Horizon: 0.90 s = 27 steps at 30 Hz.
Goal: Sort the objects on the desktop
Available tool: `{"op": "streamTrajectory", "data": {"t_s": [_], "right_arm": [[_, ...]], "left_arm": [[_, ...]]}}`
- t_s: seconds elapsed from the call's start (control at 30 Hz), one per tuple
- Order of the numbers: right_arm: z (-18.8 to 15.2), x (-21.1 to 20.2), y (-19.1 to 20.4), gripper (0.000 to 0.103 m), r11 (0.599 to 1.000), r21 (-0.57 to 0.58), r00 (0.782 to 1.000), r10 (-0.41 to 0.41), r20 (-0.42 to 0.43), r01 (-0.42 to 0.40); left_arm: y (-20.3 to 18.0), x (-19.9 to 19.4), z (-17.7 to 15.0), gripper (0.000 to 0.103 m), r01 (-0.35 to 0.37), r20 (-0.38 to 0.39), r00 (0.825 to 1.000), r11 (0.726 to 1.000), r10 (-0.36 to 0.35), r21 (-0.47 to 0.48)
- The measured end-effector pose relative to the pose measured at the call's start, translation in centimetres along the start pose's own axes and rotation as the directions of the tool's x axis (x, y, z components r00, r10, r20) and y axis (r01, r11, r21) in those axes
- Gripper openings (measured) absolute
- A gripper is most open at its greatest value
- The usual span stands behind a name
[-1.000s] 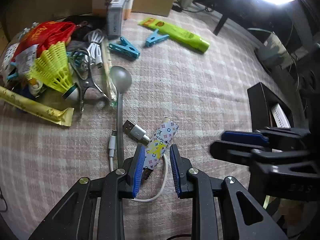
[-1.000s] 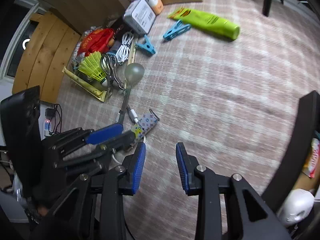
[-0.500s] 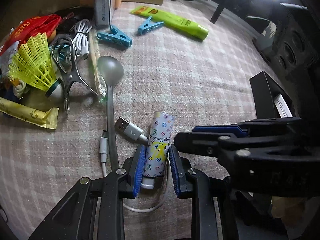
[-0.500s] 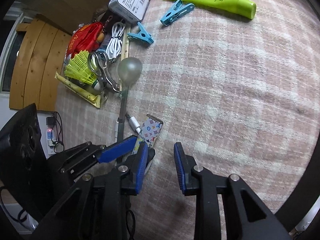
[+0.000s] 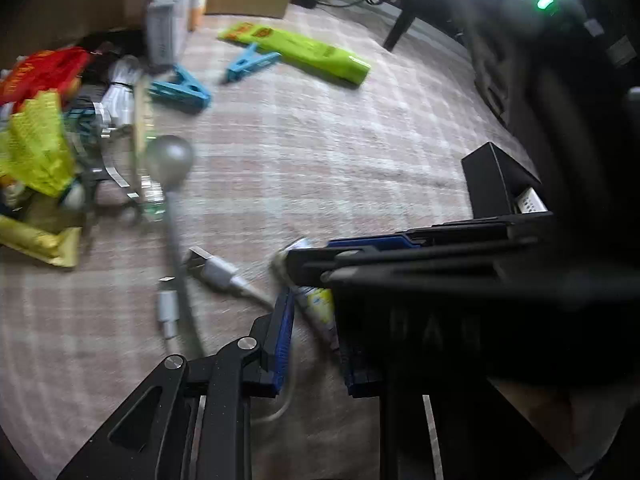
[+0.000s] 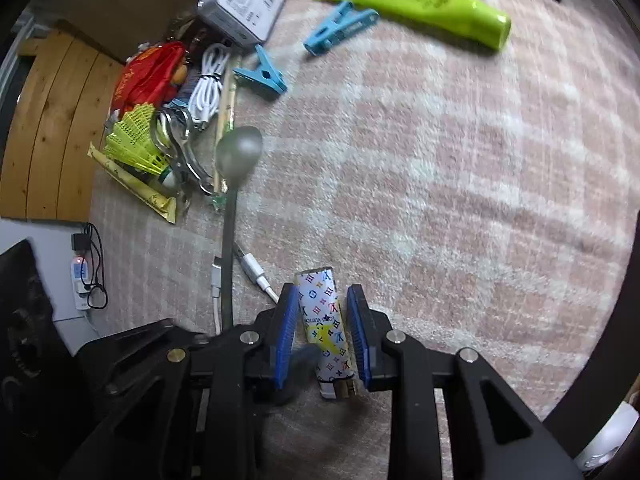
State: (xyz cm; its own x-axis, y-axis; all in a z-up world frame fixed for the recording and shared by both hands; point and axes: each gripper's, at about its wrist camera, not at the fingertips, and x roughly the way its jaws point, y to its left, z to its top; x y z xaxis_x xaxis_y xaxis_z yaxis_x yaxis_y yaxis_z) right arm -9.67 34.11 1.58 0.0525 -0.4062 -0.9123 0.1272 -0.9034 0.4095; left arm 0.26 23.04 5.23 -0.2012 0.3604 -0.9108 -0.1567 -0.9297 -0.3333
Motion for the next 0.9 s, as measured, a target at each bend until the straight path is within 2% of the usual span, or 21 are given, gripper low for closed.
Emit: {"op": "streamTrajectory", "data": {"t_s": [0.13,0.23,0.37,0.5,0.57,0.73,0.8,0.87,0.9], "right_arm": [[-0.6,0.0,0.6,0.027,0.999,-0.049,1.0,-0.014,-0.009,0.014],[-1.2,0.4,1.4,0.026,0.994,-0.098,0.999,-0.041,-0.026,0.038],[-1.6,0.4,2.1,0.026,0.984,-0.149,0.995,-0.1,-0.007,0.098],[-1.7,0.3,2.2,0.024,0.973,-0.182,0.99,-0.143,-0.008,0.139],[-1.7,0.2,1.8,0.024,0.972,-0.185,0.989,-0.147,-0.01,0.143],[-1.3,0.0,1.3,0.023,0.972,-0.182,0.988,-0.154,-0.022,0.147],[-1.4,0.0,1.4,0.023,0.969,-0.189,0.986,-0.165,-0.021,0.158],[-1.6,-0.1,1.2,0.023,0.967,-0.197,0.985,-0.169,-0.023,0.161],[-1.8,-0.2,1.1,0.024,0.967,-0.202,0.986,-0.165,-0.027,0.156]], "left_arm": [[0.6,-1.6,-1.3,0.019,-0.045,0.015,0.999,0.998,0.044,0.035],[0.1,-2.2,-2.8,0.029,-0.084,0.012,0.996,0.992,0.083,0.094],[-0.8,-1.7,-4.3,0.033,-0.122,-0.006,0.992,0.981,0.124,0.149],[-1.5,-1.9,-5.4,0.033,-0.184,0.028,0.983,0.965,0.182,0.189],[-2.0,-2.0,-6.1,0.039,-0.207,0.04,0.978,0.949,0.203,0.236],[-4.0,-1.2,-7.6,0.04,-0.305,0.083,0.951,0.862,0.297,0.405],[-4.8,-0.3,-7.7,0.04,-0.368,0.123,0.927,0.797,0.354,0.478],[-5.0,0.4,-7.6,0.038,-0.381,0.13,0.92,0.77,0.369,0.512],[-4.8,1.0,-7.2,0.036,-0.377,0.116,0.92,0.77,0.373,0.514]]}}
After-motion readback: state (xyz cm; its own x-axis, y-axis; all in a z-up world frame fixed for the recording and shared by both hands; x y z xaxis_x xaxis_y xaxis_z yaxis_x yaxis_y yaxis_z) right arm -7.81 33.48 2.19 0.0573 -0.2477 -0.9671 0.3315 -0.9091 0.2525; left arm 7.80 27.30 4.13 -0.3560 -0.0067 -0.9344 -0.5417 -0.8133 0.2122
